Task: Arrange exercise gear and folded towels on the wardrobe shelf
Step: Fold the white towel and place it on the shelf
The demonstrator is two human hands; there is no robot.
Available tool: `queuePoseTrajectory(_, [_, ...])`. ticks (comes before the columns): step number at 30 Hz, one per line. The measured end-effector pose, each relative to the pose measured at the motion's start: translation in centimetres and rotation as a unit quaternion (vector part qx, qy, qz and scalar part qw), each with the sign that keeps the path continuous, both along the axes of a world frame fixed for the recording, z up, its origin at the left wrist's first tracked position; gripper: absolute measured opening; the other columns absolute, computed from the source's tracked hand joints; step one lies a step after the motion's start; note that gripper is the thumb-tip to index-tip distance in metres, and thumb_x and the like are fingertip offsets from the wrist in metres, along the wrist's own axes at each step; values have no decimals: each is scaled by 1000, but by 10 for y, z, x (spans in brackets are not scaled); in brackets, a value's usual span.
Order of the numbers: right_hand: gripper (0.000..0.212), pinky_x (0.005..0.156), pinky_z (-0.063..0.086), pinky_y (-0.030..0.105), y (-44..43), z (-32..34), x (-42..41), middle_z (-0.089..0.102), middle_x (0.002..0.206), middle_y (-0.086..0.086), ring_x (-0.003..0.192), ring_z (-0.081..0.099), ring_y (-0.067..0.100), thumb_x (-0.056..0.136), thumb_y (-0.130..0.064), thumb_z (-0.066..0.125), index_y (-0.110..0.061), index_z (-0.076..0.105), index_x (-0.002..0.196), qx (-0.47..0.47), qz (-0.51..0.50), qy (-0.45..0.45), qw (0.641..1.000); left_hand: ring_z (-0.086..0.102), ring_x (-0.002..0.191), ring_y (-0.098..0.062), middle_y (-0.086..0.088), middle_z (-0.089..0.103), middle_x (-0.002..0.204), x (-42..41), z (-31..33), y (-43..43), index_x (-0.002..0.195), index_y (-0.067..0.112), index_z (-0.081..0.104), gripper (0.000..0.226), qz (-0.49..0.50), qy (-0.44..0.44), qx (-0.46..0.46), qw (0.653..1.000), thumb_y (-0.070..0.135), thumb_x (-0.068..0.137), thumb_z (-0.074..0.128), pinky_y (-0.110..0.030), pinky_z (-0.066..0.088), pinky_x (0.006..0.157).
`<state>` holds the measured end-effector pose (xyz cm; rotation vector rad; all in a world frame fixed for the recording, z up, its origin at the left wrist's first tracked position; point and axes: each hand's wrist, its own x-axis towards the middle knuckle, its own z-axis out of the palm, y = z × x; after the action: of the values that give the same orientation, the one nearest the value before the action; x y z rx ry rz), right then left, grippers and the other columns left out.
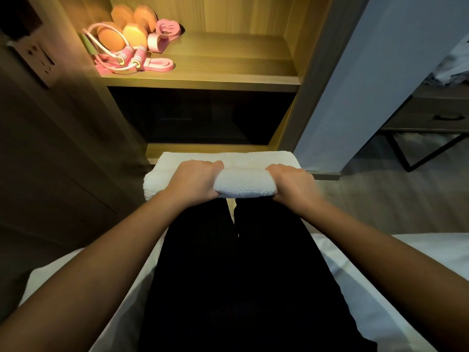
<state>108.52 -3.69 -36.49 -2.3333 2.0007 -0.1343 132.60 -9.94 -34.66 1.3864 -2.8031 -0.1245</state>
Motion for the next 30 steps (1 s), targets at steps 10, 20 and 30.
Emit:
queuePoseTrajectory(10, [43,79,47,33,-9,23,-23,63,120,1,108,59,27,83,-40,69,-24,57,121,102,9,-44,994,60,88,-25,0,67,95,-7,16,-19,113,25,57,45,-13,-39,60,997,51,78,67,-37,52,75])
queuePoseTrajectory(20, [64,90,41,32,-22,26,2,54,122,1,110,49,20,71,-40,79,-22,50,125,116,77,-14,990,51,104,-21,2,54,113,7,17,8,122,26,52,58,-23,-11,50,998,60,76,64,-37,46,86])
queuePoseTrajectory(30, [57,88,47,36,-72,31,-7,57,114,-2,103,52,19,74,-38,79,-22,52,122,325,125,-55,936,57,96,-21,-1,62,108,28,18,-37,112,21,55,49,-28,-44,248,967,39,72,77,-37,49,83])
